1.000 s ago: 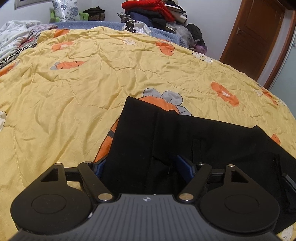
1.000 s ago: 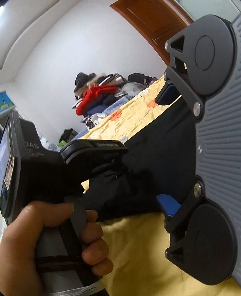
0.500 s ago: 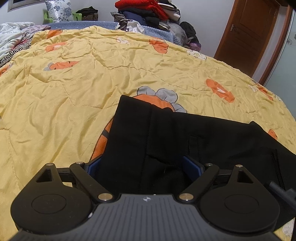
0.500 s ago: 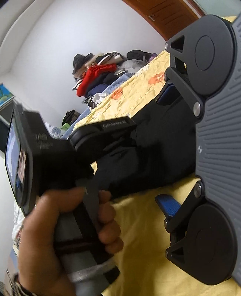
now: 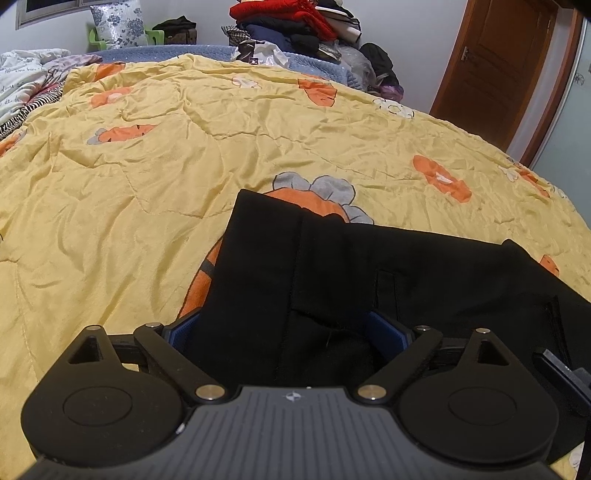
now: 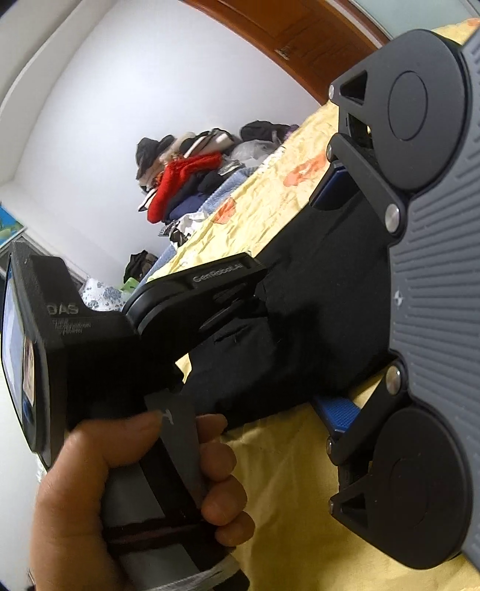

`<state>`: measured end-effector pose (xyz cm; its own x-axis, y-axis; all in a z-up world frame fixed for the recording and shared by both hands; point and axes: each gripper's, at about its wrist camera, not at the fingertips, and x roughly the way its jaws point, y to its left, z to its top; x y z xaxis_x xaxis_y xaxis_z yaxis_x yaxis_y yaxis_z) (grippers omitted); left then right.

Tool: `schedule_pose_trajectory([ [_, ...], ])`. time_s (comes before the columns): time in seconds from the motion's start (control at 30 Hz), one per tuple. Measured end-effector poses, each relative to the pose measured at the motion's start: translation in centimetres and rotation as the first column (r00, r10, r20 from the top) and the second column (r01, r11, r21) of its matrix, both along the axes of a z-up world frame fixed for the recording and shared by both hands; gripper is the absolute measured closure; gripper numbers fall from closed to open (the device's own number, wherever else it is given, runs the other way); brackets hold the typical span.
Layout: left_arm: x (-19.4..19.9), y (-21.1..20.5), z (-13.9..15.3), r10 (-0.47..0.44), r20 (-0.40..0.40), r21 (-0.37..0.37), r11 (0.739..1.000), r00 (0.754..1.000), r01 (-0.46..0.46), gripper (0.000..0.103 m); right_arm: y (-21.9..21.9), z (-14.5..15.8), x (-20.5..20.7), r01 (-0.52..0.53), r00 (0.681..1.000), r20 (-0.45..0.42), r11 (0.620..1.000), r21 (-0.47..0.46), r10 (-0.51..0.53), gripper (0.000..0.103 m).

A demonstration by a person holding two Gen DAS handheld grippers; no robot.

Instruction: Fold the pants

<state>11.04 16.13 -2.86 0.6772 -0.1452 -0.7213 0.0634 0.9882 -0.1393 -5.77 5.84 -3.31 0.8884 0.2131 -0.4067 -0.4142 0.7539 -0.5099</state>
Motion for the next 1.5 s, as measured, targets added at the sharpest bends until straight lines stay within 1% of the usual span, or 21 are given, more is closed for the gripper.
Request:
schedule_pose_trajectory([
  [0.17, 0.1, -0.4, -0.1, 0.002, -0.005, 0.016, 1.0, 1.0, -0.002, 0.005, -0.1, 0.3, -0.7, -0.006, 1.0, -0.013, 1.0, 0.012, 0.007, 0.0],
  [0.3, 0.5, 0.3, 0.2, -0.025, -0.035, -0.026, 0.999, 0.999, 0.024, 0.005, -0.2, 0.6, -0.1, -0.011, 0.999, -0.05, 0.999, 0.033, 0.012, 0.0],
  [0.37, 0.9, 1.0, 0.4, -0.051, -0.06, -0.078, 0.996, 0.997, 0.046, 0.007, 0.5, 0.6, -0.4, -0.025, 0.999, -0.03, 1.0, -0.019, 0.025, 0.0],
  [0.47, 1.3, 2.6, 0.6, -0.041, -0.081, -0.204, 0.979, 0.996, 0.024, 0.008, 1.7, 0.5, -0.8, -0.06, 0.998, 0.003, 0.991, -0.122, 0.061, 0.0],
  [0.57, 1.2, 3.7, 0.7, -0.018, -0.084, -0.282, 0.959, 0.996, -0.007, 0.016, 2.5, 0.6, -0.8, -0.082, 0.996, 0.024, 0.986, -0.145, 0.086, 0.003],
  [0.63, 1.2, 4.0, 0.8, -0.003, -0.084, -0.277, 0.961, 0.996, -0.02, 0.032, 3.0, 0.6, -0.6, -0.108, 0.994, -0.001, 0.983, -0.147, 0.109, 0.023],
  [0.67, 1.2, 4.1, 0.8, 0.005, -0.088, -0.259, 0.965, 0.996, -0.028, 0.038, 3.3, 0.6, -0.4, -0.115, 0.993, -0.021, 0.982, -0.147, 0.113, 0.029],
  [0.7, 1.2, 4.1, 0.8, 0.018, -0.09, -0.237, 0.971, 0.996, -0.039, 0.048, 3.5, 0.6, -0.2, -0.125, 0.992, -0.039, 0.981, -0.147, 0.121, 0.041],
  [0.77, 1.1, 4.5, 0.9, 0.009, -0.083, -0.235, 0.972, 0.997, -0.028, 0.057, 3.9, 0.5, 0.2, -0.143, 0.989, -0.055, 0.978, -0.154, 0.136, 0.048],
  [0.83, 0.9, 4.8, 1.2, 0.017, -0.077, -0.254, 0.967, 0.997, -0.036, 0.062, 4.4, 0.4, 0.3, -0.16, 0.987, -0.055, 0.972, -0.17, 0.152, 0.063],
  [0.97, 0.8, 4.8, 1.7, 0.002, -0.068, -0.255, 0.967, 0.998, -0.019, 0.062, 4.1, 0.6, 0.3, -0.178, 0.981, -0.096, 0.978, -0.112, 0.168, 0.076],
  [1.0, 0.9, 4.8, 1.6, 0.001, -0.075, -0.257, 0.966, 0.997, -0.02, 0.057, 3.3, 1.1, 0.8, -0.172, 0.98, -0.113, 0.983, -0.063, 0.165, 0.076],
  [1.07, 1.1, 5.2, 1.2, 0.008, -0.092, -0.29, 0.956, 0.996, -0.035, 0.052, 1.4, 2.4, 2.0, -0.142, 0.969, -0.186, 0.983, 0.117, 0.162, 0.076],
  [1.1, 1.2, 5.5, 0.9, 0.014, -0.106, -0.313, 0.949, 0.994, -0.046, 0.045, 0.5, 2.9, 2.6, -0.117, 0.961, -0.223, 0.972, 0.203, 0.162, 0.076],
  [1.17, 1.2, 6.2, 0.5, 0.019, -0.138, -0.373, 0.925, 0.99, -0.069, 0.039, -1.4, 3.6, 3.9, -0.063, 0.948, -0.275, 0.941, 0.334, 0.161, 0.076],
  [1.23, 1.1, 6.9, 0.3, 0.014, -0.152, -0.424, 0.902, 0.988, -0.078, 0.034, -2.7, 3.7, 4.7, -0.033, 0.933, -0.314, 0.912, 0.408, 0.174, 0.076],
  [1.3, 1.2, 7.4, 0.0, 0.013, -0.163, -0.461, 0.883, 0.987, -0.087, 0.035, -2.5, 3.7, 4.6, -0.051, 0.938, -0.299, 0.923, 0.382, 0.176, 0.075],
  [1.33, 1.3, 7.7, 0.0, 0.013, -0.168, -0.478, 0.874, 0.986, -0.093, 0.036, -2.0, 3.6, 3.8, -0.065, 0.943, -0.287, 0.936, 0.346, 0.171, 0.071],
  [1.4, 1.6, 8.1, -0.2, 0.013, -0.181, -0.506, 0.856, 0.983, -0.104, 0.037, -0.6, 3.1, 2.8, -0.104, 0.954, -0.251, 0.968, 0.23, 0.162, 0.057],
  [1.47, 1.8, 8.4, -0.3, 0.015, -0.187, -0.537, 0.835, 0.982, -0.115, 0.037, 1.2, 2.3, 1.3, -0.122, 0.973, -0.188, 0.989, 0.08, 0.135, 0.033],
  [1.5, 1.9, 8.5, -0.3, 0.013, -0.188, -0.547, 0.829, 0.982, -0.115, 0.037, 2.1, 1.7, 0.7, -0.137, 0.98, -0.146, 0.991, 0.003, 0.136, 0.032],
])
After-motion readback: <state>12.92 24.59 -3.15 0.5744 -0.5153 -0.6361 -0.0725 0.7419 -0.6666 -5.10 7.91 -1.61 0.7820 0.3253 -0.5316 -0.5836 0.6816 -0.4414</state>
